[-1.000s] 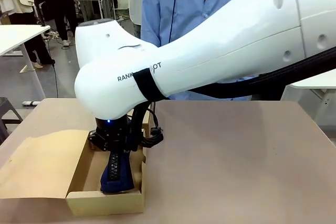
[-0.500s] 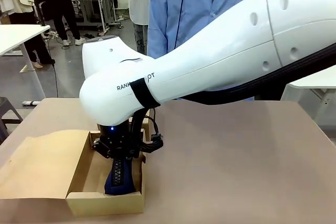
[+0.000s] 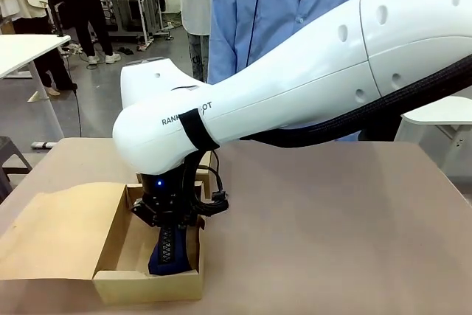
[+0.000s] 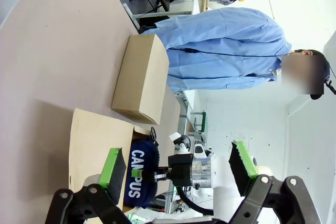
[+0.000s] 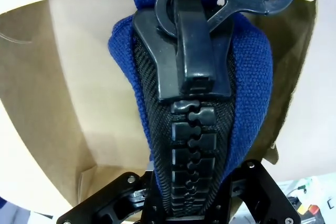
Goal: Place items inside the box.
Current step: Pick up a Pencil pouch or Stapler and place it inside the Mailer Box closest to the robot.
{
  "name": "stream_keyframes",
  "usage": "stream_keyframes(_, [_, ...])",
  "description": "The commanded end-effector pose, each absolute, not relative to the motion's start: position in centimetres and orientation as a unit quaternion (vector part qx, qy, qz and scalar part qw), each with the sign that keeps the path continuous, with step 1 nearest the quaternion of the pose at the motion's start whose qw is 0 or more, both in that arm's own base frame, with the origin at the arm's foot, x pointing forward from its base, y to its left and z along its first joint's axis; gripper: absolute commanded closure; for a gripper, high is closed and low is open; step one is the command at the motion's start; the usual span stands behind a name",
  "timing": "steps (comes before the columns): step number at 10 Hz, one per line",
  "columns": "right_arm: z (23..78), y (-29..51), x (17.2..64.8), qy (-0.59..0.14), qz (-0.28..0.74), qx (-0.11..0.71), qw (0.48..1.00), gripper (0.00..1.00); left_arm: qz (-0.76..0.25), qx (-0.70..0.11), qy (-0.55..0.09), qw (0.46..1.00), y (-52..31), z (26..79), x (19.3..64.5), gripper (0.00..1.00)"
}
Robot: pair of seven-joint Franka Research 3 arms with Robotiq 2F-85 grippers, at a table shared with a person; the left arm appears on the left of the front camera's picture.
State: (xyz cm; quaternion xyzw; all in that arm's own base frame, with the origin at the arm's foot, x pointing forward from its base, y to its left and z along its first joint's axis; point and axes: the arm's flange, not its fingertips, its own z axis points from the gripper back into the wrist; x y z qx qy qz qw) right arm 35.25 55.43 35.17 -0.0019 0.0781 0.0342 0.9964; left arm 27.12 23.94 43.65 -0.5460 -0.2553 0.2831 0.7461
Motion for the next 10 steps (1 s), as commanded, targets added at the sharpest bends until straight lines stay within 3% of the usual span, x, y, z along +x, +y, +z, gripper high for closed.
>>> stream_keyframes(1, [34.7, 55.24, 35.41, 0.082, 0.031, -0.001, 0.996, 0.66, 0.275, -0.551, -0.266, 0.742, 23.86, 43.65, 27.04, 0.0])
stream_keyframes(3, [34.77, 54.95, 35.38, 0.084, 0.032, 0.003, 0.996, 0.1, 0.275, -0.551, -0.266, 0.742, 23.86, 43.65, 27.04, 0.0])
stream_keyframes(4, [34.71, 54.91, 35.36, 0.084, 0.034, 0.005, 0.996, 0.0, 0.275, -0.551, -0.266, 0.742, 23.86, 43.65, 27.04, 0.0])
stream_keyframes(6, [34.68, 54.85, 35.46, 0.086, 0.036, 0.007, 0.996, 0.0, 0.275, -0.551, -0.266, 0.742, 23.86, 43.65, 27.04, 0.0])
stream_keyframes(7, [34.77, 54.75, 35.42, 0.085, 0.037, 0.01, 0.996, 0.05, 0.275, -0.551, -0.266, 0.742, 23.86, 43.65, 27.04, 0.0])
stream_keyframes(8, [34.83, 54.61, 35.35, 0.083, 0.038, 0.012, 0.996, 0.0, 0.275, -0.551, -0.266, 0.742, 23.86, 43.65, 27.04, 0.0])
stream_keyframes(10, [34.85, 54.52, 35.29, 0.079, 0.039, 0.016, 0.996, 0.0, 0.275, -0.551, -0.266, 0.742, 23.86, 43.65, 27.04, 0.0])
